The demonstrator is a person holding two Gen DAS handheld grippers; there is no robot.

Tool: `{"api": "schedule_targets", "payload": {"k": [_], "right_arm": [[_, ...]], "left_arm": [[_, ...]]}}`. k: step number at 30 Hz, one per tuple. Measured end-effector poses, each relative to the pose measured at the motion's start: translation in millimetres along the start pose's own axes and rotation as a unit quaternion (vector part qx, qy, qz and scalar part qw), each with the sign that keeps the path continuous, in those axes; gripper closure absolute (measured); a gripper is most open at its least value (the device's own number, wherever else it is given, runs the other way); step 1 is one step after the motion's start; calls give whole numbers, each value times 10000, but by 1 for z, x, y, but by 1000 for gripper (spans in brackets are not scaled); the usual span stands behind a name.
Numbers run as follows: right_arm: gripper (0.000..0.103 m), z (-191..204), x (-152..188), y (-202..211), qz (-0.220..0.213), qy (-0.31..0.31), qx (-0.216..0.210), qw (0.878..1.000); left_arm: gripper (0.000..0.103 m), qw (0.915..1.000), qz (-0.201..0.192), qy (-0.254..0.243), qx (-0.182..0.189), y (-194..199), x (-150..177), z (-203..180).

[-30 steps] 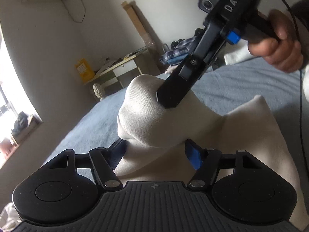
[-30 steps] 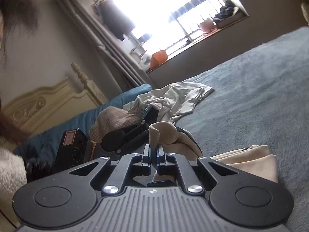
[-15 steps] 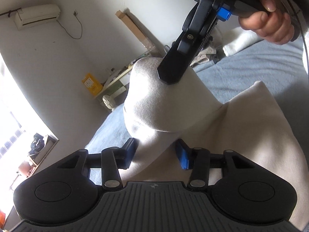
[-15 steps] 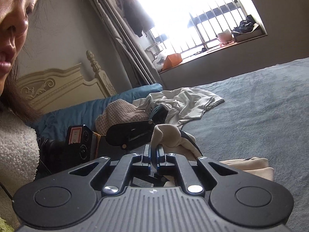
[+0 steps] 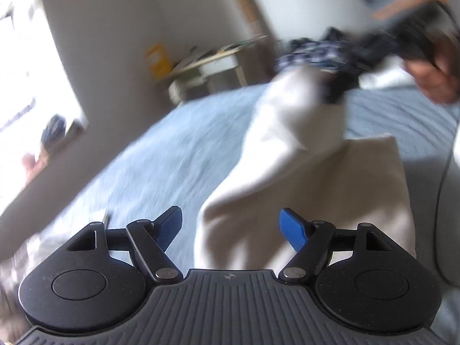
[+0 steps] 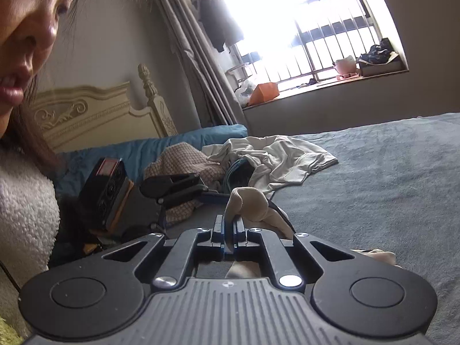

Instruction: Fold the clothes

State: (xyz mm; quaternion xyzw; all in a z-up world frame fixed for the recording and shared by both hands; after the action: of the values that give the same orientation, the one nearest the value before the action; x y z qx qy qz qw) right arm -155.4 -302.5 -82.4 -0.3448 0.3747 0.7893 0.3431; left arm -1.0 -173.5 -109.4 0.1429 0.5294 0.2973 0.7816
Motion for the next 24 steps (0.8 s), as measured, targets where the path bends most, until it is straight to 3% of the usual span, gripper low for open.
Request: {"api": "schedule_targets", "payload": {"k": [1,3,5,7,12,15,17,21,23,24], "right_arm": [[97,6,4,-4,95,191,30,9998],[97,17,11,-12,284,573,91,9979],[97,28,19,-21,474,973,162,9940],[97,37,30,-29,657,1395,268,9877],[97,46,50,-39,868,1862,499,9774],[97,51,58,-42,924,2083,594,9719],[97,53,62,-43,952,2196,636,9688],[97,54,65,-44,949,2280,677,9666],[97,52,64,-43,919,2276,711,9668],[97,50,61,-44,899,2260,719,9673]], "left_arm": [[27,9983,105,566,14,2,2,16],[28,9852,132,1696,219,5,0,41],[28,9715,-35,2303,554,7,-13,51],[28,9730,-23,2168,797,2,-31,44],[31,9890,637,843,1033,-19,-60,-4],[33,9886,982,222,1119,-32,-59,-28],[43,9852,1359,20,1047,-40,-50,-34],[56,9786,1731,250,1087,-49,-38,-27],[72,9762,1775,553,1112,-49,-40,-19],[74,9742,1773,799,1142,-50,-41,-13]]}}
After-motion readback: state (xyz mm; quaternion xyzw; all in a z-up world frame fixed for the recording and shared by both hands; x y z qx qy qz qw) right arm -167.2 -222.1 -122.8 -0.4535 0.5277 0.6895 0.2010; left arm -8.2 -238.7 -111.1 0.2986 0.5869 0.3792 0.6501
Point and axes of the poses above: each gripper's, at about its wrist camera, not at the fingertips, and y roughly against the way its jaws point, z to its left, x to its underside, the point moved 8 cm from there along -y, roughly the way its jaws point, and after that the axes turned 12 degrees about -y, right-handed, at the moved point
